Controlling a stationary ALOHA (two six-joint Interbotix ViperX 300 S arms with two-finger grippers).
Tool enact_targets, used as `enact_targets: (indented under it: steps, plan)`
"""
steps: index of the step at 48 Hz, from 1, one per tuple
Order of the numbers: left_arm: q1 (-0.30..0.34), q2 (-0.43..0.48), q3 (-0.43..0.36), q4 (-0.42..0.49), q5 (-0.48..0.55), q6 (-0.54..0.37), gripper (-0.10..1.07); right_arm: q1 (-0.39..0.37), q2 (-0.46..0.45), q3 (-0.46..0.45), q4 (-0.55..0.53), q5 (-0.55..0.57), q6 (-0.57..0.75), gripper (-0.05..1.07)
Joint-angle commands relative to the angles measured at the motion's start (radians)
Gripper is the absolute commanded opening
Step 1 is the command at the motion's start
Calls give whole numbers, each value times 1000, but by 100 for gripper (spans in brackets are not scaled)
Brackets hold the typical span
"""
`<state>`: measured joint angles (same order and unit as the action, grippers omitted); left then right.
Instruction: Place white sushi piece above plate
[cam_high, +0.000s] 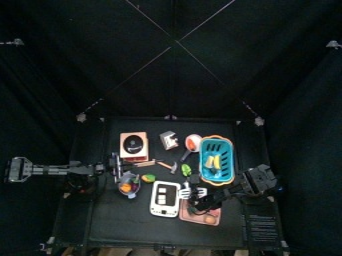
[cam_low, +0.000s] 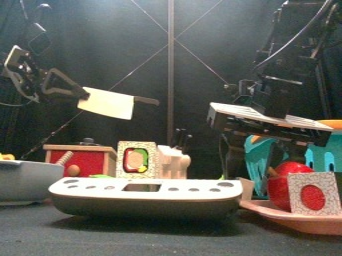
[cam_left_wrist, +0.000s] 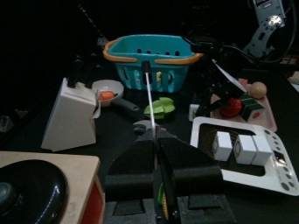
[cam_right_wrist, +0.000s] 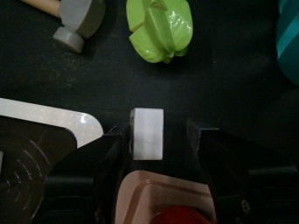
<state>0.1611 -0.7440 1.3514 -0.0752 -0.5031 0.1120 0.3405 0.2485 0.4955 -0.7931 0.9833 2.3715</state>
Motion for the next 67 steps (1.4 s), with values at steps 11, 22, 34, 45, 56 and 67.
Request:
enact_targets:
  steps: [11,22,34,45,56,67]
  plan:
    - [-2,2,-20,-2,-2,0,34,-5,-23,-12,2,11,-11,89]
    - [-2,2,-18,-2,-2,0,34,-5,-29,-32,31,60,-69,89]
    - [-2,0,-18,0,-2,0,34,-3,-34,-64,35,80,-95,89]
    - [-2,2,-18,-2,-2,0,34,3,-51,-63,35,98,-94,89]
    - [-2,2,-18,0,-2,0,34,3,-64,-61,28,117,-95,89]
    - [-2,2,-18,0,-3,0,34,3,-67,-67,6,115,-95,89]
